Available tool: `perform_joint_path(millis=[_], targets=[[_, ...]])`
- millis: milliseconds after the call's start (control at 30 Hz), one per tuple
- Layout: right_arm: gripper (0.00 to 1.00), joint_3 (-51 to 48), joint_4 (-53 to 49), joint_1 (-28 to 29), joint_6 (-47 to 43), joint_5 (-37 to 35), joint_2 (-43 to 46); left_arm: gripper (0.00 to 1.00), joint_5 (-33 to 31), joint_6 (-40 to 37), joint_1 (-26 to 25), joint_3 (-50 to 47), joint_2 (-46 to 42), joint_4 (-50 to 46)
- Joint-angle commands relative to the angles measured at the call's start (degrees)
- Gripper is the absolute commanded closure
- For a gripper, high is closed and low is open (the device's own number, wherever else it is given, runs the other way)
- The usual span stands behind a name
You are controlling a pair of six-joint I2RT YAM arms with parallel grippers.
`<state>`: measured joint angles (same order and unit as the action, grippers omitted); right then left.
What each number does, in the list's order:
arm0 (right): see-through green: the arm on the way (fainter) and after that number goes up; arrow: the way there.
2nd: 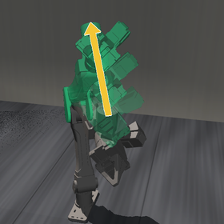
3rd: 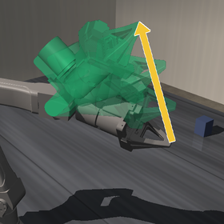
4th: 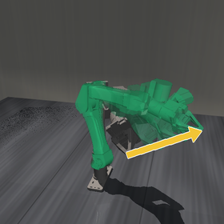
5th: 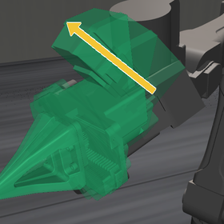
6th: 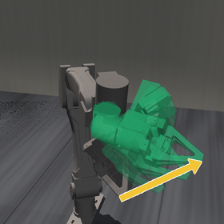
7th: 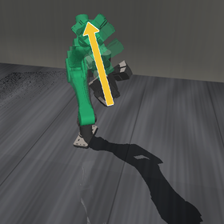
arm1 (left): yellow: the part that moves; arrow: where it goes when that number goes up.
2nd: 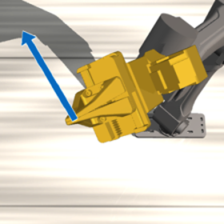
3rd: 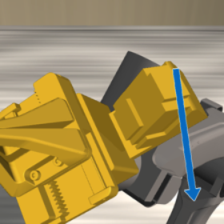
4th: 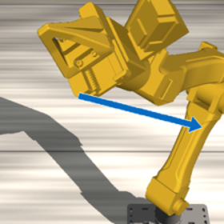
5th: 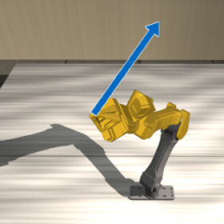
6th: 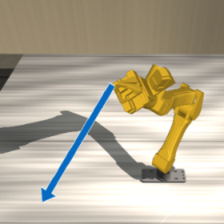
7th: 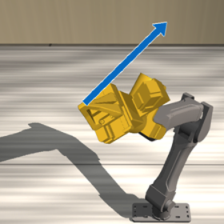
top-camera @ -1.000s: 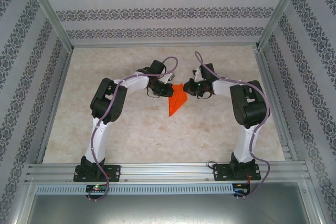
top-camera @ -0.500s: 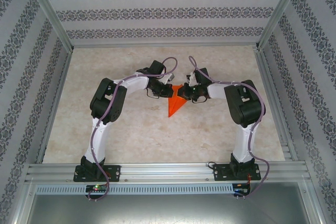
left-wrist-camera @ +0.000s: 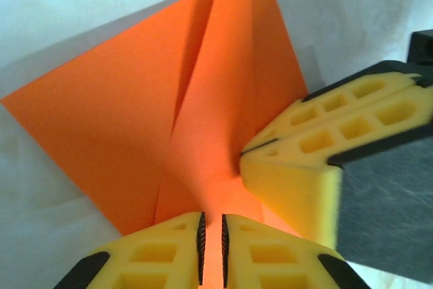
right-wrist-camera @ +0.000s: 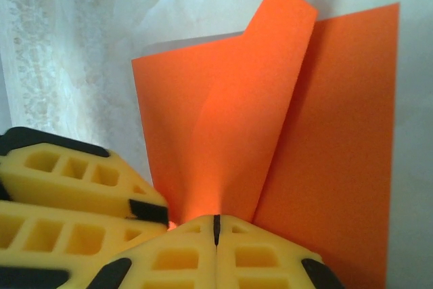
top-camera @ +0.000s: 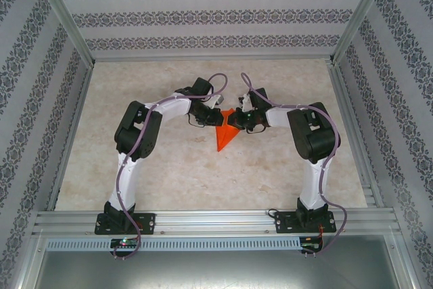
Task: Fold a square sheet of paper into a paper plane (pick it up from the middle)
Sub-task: Fourth fold the wing at the center of the table.
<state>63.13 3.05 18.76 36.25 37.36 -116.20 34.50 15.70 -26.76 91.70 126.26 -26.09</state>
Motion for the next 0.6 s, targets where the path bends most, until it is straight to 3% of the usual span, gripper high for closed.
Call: perform_joint_path(millis=[0, 333, 567], targets=[[0.95, -0.7, -4.7, 1.0, -1.9, -2.4, -1.8, 0.80, 1.4, 2.0, 0.1, -2.1, -4.9, -0.3], [0.95, -0.9, -4.5, 1.5, -2.0, -1.5, -1.9, 0.79, 3.0, 7.5, -2.6, -14.3, -13.1, 7.7], [0.95, -1.2, -4.2, 1.7, -1.8, -1.2, -1.6, 0.79, 2.9, 8.3, -5.0, -15.6, -11.2, 9.7]])
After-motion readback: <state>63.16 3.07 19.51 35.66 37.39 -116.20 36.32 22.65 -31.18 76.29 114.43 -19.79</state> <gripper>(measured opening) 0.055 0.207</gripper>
